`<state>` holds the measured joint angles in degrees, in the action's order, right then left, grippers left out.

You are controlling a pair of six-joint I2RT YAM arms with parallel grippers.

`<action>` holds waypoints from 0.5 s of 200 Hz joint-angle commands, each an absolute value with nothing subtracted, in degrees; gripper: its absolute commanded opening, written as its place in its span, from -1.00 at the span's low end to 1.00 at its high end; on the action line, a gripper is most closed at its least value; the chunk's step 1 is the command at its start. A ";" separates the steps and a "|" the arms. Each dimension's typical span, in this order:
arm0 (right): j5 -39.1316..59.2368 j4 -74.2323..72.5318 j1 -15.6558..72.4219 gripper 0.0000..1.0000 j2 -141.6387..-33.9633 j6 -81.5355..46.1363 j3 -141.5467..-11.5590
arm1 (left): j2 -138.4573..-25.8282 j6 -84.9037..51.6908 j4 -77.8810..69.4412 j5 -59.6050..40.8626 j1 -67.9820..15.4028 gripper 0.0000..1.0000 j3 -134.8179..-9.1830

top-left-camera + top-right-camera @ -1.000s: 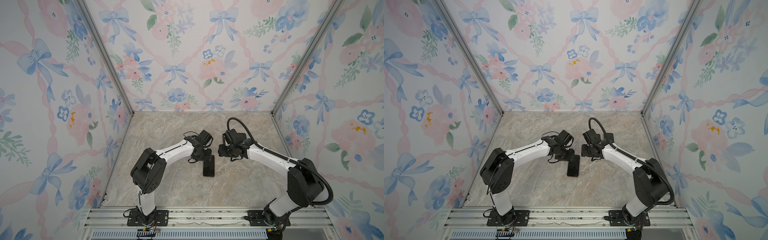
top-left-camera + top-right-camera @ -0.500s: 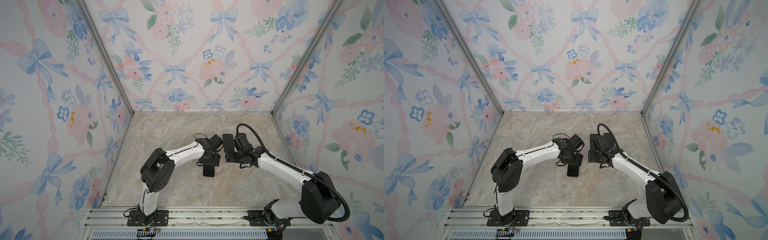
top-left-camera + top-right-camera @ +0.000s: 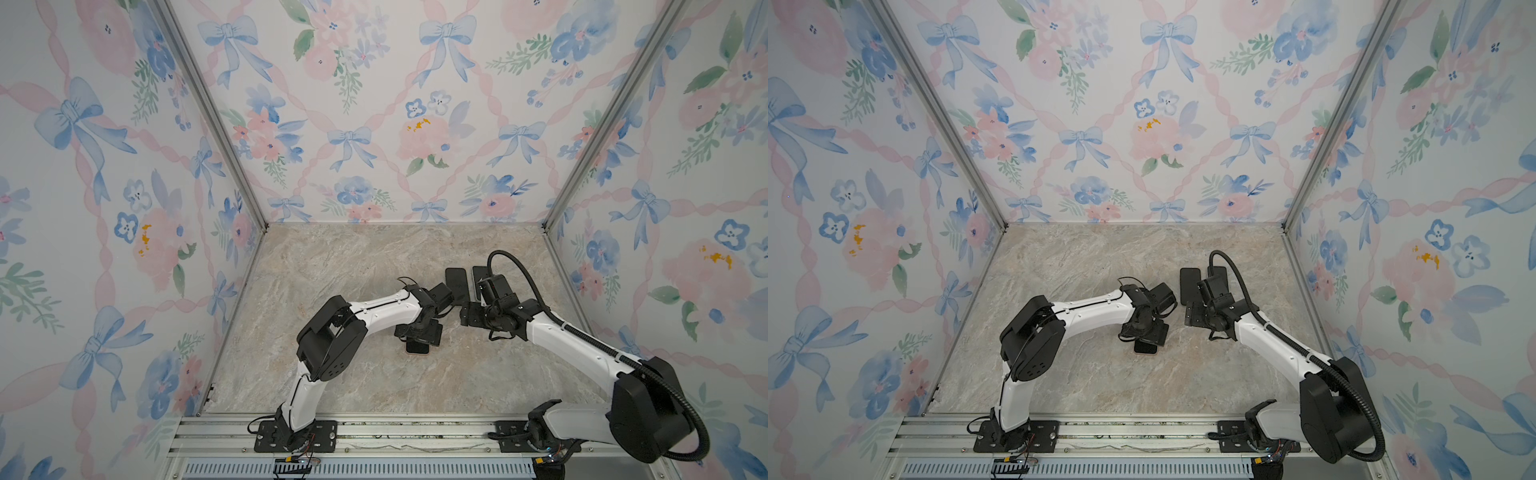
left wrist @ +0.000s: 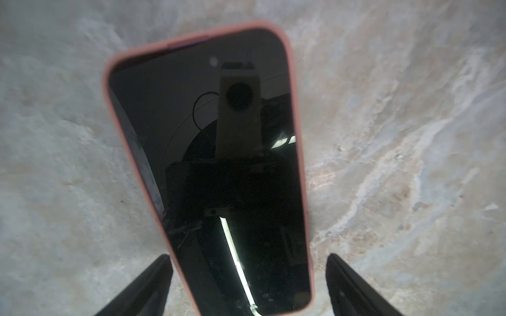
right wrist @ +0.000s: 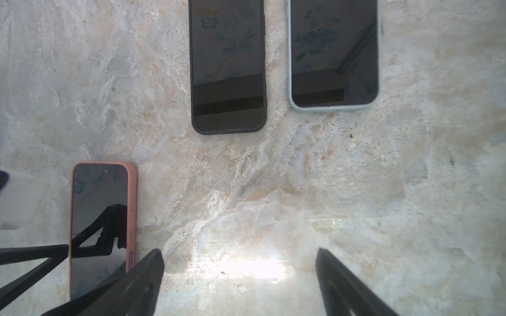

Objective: Put the phone into the phone case

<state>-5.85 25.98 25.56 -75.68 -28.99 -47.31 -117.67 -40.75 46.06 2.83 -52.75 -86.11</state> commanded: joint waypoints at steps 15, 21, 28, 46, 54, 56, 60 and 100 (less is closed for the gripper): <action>-4.57 25.00 25.03 0.81 -77.23 -28.10 -47.13 | -120.71 -41.35 48.12 3.80 -52.84 0.74 -87.52; -4.51 24.99 25.05 0.82 -77.34 -28.09 -47.20 | -121.26 -41.33 48.08 3.69 -52.82 0.73 -87.62; -4.49 24.96 25.05 0.82 -77.43 -28.19 -47.15 | -121.70 -41.23 48.14 3.60 -52.82 0.71 -87.78; -4.40 24.87 25.04 0.83 -77.65 -28.28 -47.09 | -122.25 -41.19 48.14 3.63 -52.85 0.60 -88.04; -4.38 24.92 25.03 0.84 -77.74 -28.29 -47.15 | -122.21 -41.14 48.14 3.77 -52.83 0.57 -88.23; -4.46 24.88 25.04 0.84 -77.79 -28.30 -47.16 | -122.29 -41.18 48.16 3.84 -52.82 0.56 -88.28; -4.52 24.97 25.04 0.84 -77.83 -28.27 -47.24 | -122.26 -41.14 48.08 3.92 -52.82 0.55 -88.44; -4.66 25.57 24.81 0.84 -77.82 -28.10 -47.71 | -122.12 -41.04 48.11 5.61 -52.34 0.43 -90.68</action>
